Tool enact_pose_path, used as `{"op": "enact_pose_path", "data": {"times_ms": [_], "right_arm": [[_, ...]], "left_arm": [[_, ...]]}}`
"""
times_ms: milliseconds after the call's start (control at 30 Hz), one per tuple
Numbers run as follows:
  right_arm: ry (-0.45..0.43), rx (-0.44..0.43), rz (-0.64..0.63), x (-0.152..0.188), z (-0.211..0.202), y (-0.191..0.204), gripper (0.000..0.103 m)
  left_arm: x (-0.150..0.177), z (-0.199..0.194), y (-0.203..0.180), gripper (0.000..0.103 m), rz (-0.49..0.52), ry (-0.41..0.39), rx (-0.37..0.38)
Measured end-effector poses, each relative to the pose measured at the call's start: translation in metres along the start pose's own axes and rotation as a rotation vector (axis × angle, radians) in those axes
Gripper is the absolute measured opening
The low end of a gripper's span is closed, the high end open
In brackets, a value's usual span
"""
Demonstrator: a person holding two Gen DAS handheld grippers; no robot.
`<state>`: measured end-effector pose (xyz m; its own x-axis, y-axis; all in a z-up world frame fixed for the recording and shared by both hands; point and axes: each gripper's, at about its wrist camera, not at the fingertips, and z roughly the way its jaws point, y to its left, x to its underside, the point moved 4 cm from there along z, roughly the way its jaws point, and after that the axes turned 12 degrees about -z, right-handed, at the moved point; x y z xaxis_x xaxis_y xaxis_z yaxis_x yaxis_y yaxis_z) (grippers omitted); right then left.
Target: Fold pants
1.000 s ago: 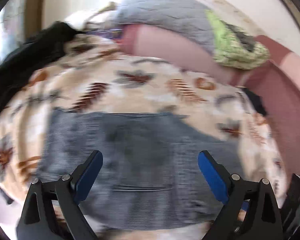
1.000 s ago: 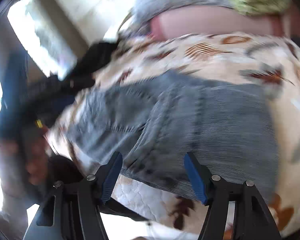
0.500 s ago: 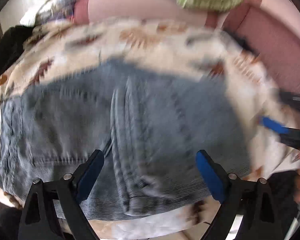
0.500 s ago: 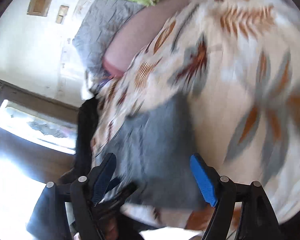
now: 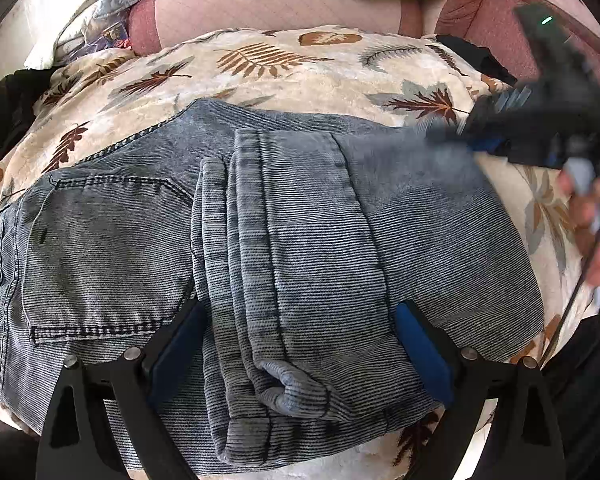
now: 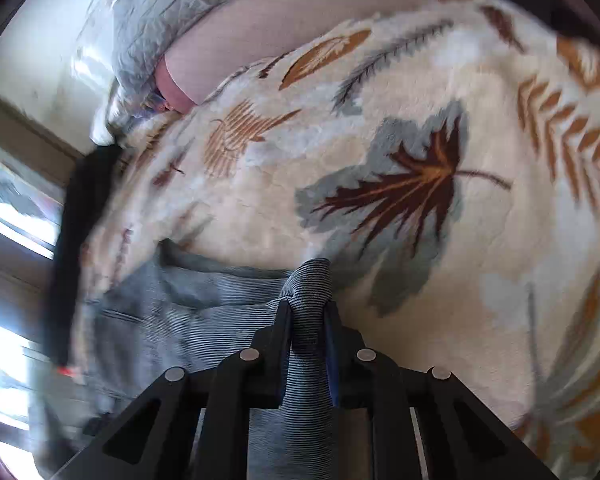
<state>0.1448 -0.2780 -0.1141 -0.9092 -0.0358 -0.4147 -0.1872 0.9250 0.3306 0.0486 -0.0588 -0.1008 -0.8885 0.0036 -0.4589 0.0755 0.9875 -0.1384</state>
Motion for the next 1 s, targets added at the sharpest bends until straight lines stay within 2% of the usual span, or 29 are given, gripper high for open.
{"op": "enact_pose_path", "data": {"times_ms": [100, 167, 233, 333, 400, 433, 467, 533, 667, 700, 800, 867, 900, 933, 1000], "right_arm": [[-0.076, -0.055, 0.071, 0.004, -0.023, -0.005, 0.029], [-0.124, -0.064, 0.078, 0.011, -0.048, 0.001, 0.030], [-0.166, -0.138, 0.076, 0.025, -0.076, 0.014, 0.030], [-0.126, -0.258, 0.128, 0.055, -0.081, 0.024, 0.030], [-0.030, -0.251, 0.154, 0.080, -0.057, 0.019, 0.031], [0.017, -0.236, 0.173, 0.095, -0.040, 0.010, 0.024], [-0.022, -0.250, 0.210, 0.100, -0.040, 0.004, 0.020], [-0.038, -0.266, 0.228, 0.097, -0.052, 0.006, 0.024], [-0.109, -0.292, 0.180, 0.080, -0.081, 0.023, 0.027], [-0.128, -0.310, 0.175, 0.072, -0.083, 0.025, 0.028], [-0.143, -0.357, 0.232, 0.049, -0.067, 0.021, 0.034], [-0.094, -0.333, 0.229, 0.033, -0.036, 0.014, 0.042], [-0.037, -0.295, 0.259, 0.033, -0.012, 0.004, 0.040], [-0.039, -0.326, 0.287, 0.034, -0.008, -0.003, 0.039], [-0.074, -0.334, 0.292, 0.032, -0.023, -0.003, 0.039]], "left_arm": [[0.001, -0.001, -0.002, 0.096, 0.003, 0.000, -0.003], [0.000, 0.001, -0.002, 0.096, 0.004, -0.004, 0.000], [0.004, -0.001, -0.002, 0.096, 0.002, -0.011, -0.003], [0.003, -0.001, -0.002, 0.097, 0.001, -0.013, 0.001], [0.003, -0.001, -0.002, 0.097, 0.000, -0.009, 0.003], [0.002, -0.002, -0.002, 0.097, 0.000, -0.007, 0.003], [0.002, -0.003, -0.002, 0.096, 0.003, 0.000, 0.003], [0.000, -0.013, -0.001, 0.096, 0.002, -0.010, 0.015], [-0.005, -0.042, 0.006, 0.097, -0.009, -0.117, 0.026], [-0.004, -0.040, 0.007, 0.097, -0.002, -0.112, 0.006], [0.008, -0.008, 0.010, 0.099, 0.021, -0.016, -0.045], [0.009, -0.011, 0.011, 0.099, 0.012, -0.058, -0.034], [0.009, -0.011, 0.011, 0.099, 0.014, -0.058, -0.035], [0.009, -0.010, 0.011, 0.099, 0.012, -0.052, -0.033], [0.009, -0.011, 0.013, 0.099, 0.013, -0.048, -0.023]]}}
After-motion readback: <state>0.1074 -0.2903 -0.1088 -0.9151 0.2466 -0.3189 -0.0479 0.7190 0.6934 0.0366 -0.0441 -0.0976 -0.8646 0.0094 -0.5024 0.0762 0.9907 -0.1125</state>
